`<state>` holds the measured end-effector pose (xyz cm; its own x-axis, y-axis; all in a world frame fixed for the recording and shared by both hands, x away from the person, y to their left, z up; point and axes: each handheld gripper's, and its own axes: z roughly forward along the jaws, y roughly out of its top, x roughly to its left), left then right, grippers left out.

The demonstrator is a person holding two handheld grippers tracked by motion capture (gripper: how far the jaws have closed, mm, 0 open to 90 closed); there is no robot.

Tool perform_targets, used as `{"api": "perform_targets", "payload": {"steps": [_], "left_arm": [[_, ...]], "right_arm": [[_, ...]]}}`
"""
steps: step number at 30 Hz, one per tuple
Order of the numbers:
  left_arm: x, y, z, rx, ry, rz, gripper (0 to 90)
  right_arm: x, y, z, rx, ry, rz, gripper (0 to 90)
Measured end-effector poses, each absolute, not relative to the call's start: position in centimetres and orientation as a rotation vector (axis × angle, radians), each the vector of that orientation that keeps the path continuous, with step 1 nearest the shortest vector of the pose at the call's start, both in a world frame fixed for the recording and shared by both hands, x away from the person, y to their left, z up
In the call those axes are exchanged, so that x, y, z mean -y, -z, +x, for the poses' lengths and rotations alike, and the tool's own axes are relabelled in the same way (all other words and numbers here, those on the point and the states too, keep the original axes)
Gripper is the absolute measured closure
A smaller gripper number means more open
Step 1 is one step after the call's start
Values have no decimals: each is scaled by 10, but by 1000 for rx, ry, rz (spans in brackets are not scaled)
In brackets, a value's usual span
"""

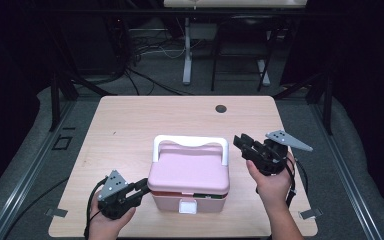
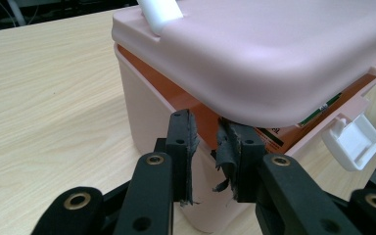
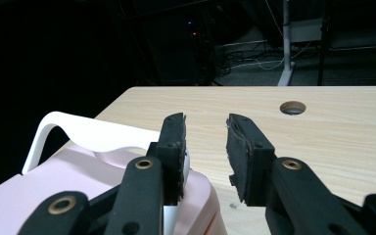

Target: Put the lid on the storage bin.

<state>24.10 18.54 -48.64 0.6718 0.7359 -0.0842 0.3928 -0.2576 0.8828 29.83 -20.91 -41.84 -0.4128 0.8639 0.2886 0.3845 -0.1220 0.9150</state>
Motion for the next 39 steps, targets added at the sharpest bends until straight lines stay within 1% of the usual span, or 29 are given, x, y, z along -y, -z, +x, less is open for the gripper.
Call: {"api": "perform_targets", "payload": {"steps": [16,25,39], "left_arm": [[-193,485,238,-914,-451,1883,746],[-200,481,240,-928,-459,1838,745],[-192,479,259,-939,-452,1790,688]], "right_arm": [[211,418,299,-1733,-1555,1385,681],[210,419,299,-1738,-1555,1383,680],[213,421,301,-1740,-1542,1396,671]]}}
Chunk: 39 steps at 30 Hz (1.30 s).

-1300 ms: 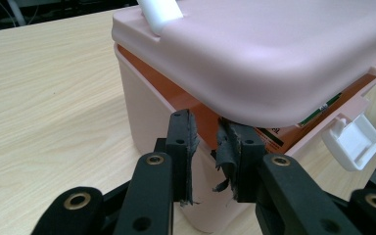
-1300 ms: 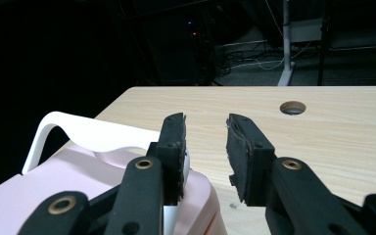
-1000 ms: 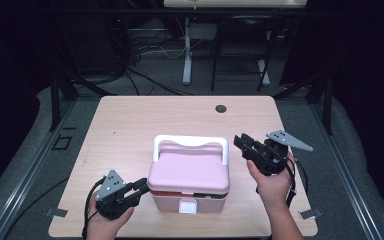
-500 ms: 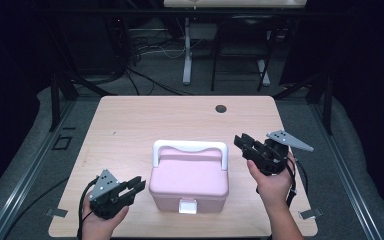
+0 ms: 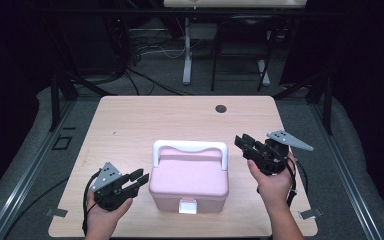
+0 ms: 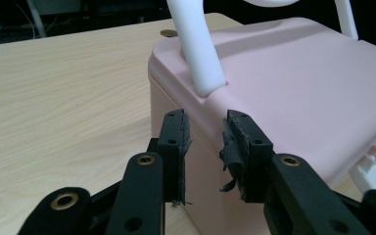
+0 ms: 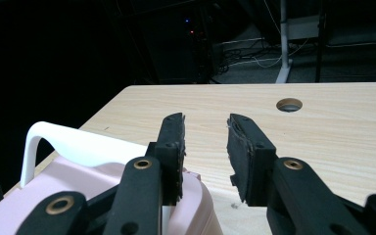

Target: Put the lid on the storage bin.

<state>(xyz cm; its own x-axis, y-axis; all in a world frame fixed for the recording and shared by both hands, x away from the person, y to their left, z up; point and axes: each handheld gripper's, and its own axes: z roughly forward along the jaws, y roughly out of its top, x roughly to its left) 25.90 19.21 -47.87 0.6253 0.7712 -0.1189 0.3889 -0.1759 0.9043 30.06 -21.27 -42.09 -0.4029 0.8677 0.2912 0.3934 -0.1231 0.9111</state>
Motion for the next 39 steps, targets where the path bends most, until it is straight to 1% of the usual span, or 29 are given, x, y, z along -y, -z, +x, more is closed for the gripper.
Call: {"api": "perform_targets", "payload": {"steps": [16,21,30,39], "left_arm": [[-189,473,281,-960,-467,1757,668],[-192,477,285,-986,-470,1747,634],[-201,486,287,-1025,-477,1736,635],[-206,498,287,-1054,-468,1761,632]], "right_arm": [[220,423,304,-1725,-1531,1420,664],[222,425,305,-1722,-1522,1428,662],[230,431,310,-1712,-1495,1465,662],[237,442,317,-1707,-1446,1511,650]]}}
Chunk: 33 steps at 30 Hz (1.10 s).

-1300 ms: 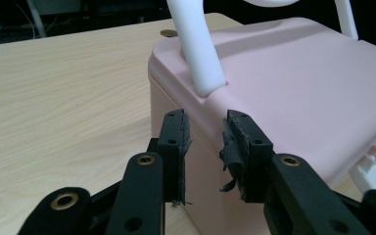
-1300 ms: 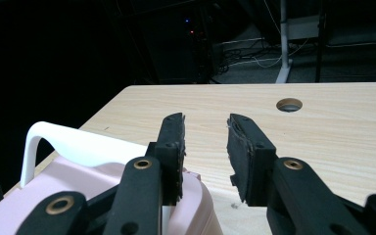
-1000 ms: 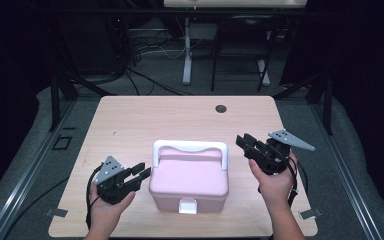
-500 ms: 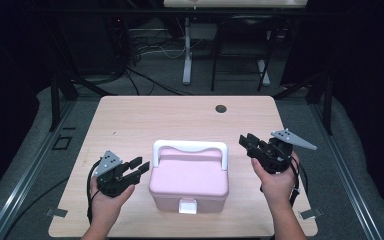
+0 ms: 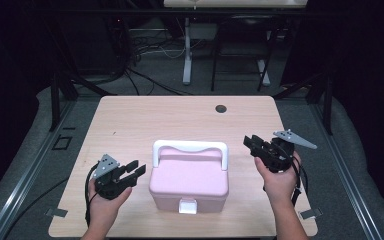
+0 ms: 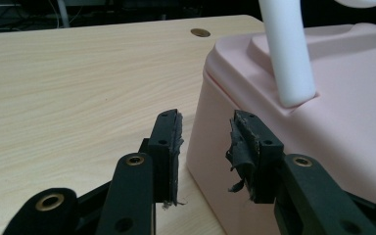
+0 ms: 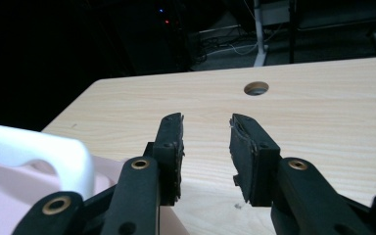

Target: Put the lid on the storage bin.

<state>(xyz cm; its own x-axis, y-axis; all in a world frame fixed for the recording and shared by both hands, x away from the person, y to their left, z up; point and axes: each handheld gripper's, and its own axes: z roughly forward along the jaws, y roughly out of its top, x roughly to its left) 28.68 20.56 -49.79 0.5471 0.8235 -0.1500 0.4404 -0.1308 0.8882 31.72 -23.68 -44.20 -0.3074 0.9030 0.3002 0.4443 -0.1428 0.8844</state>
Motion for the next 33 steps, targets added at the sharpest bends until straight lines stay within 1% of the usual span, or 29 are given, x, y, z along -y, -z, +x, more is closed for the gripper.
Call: {"api": "perform_targets", "payload": {"steps": [14,33], "left_arm": [[-214,504,290,-1085,-458,1752,622],[-210,512,298,-1088,-447,1756,599]], "right_arm": [[243,454,322,-1710,-1377,1542,626],[244,470,324,-1748,-1300,1565,581]]}}
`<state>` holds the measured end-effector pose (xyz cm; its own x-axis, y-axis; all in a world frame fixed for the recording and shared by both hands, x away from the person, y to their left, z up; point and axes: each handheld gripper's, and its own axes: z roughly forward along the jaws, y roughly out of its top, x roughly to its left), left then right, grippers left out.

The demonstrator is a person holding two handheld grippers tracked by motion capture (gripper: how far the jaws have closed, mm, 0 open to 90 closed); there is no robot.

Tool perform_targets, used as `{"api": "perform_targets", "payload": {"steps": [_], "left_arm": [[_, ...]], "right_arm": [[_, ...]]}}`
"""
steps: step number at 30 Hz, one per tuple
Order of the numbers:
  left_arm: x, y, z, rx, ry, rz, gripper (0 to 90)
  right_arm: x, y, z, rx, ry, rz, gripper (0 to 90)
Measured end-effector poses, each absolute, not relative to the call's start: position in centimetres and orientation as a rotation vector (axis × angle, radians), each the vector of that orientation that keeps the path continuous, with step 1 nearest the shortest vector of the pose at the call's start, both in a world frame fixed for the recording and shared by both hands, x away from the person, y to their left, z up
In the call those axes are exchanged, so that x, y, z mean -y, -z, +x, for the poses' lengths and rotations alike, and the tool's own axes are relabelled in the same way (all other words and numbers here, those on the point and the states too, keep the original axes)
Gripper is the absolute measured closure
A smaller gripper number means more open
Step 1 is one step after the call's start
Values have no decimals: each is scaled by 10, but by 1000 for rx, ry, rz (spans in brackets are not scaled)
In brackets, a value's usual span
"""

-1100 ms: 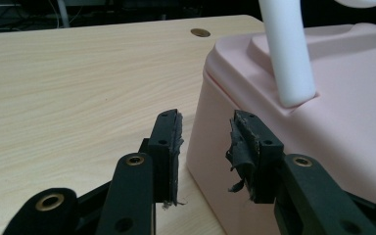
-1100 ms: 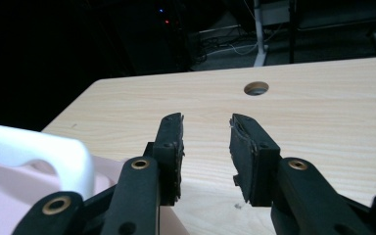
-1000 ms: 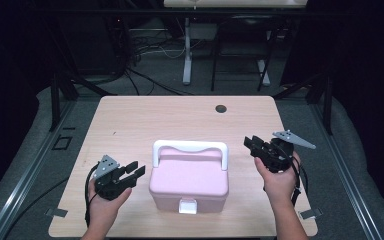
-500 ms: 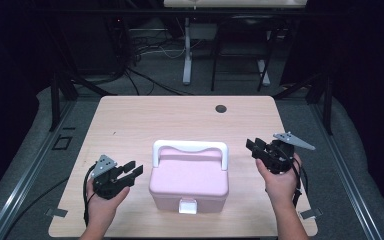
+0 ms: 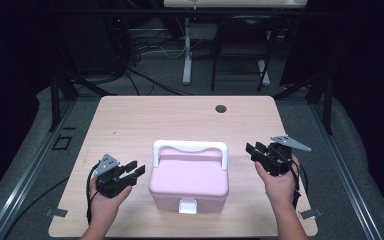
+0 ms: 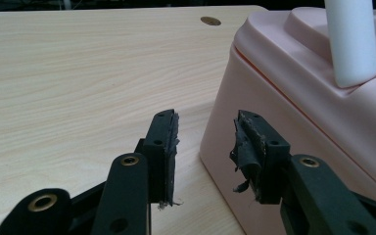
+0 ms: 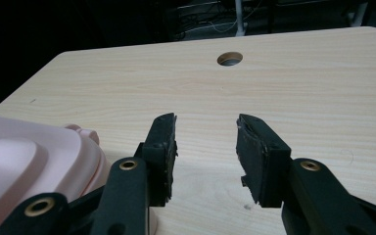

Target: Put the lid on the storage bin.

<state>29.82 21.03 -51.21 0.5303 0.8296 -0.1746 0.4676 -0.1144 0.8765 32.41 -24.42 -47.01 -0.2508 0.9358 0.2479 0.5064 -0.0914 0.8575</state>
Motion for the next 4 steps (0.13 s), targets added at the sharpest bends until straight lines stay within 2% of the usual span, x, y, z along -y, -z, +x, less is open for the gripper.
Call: {"api": "perform_targets", "payload": {"steps": [4], "left_arm": [[-210,511,298,-1090,-441,1755,590]], "right_arm": [[243,469,323,-1745,-1315,1550,565]]}}
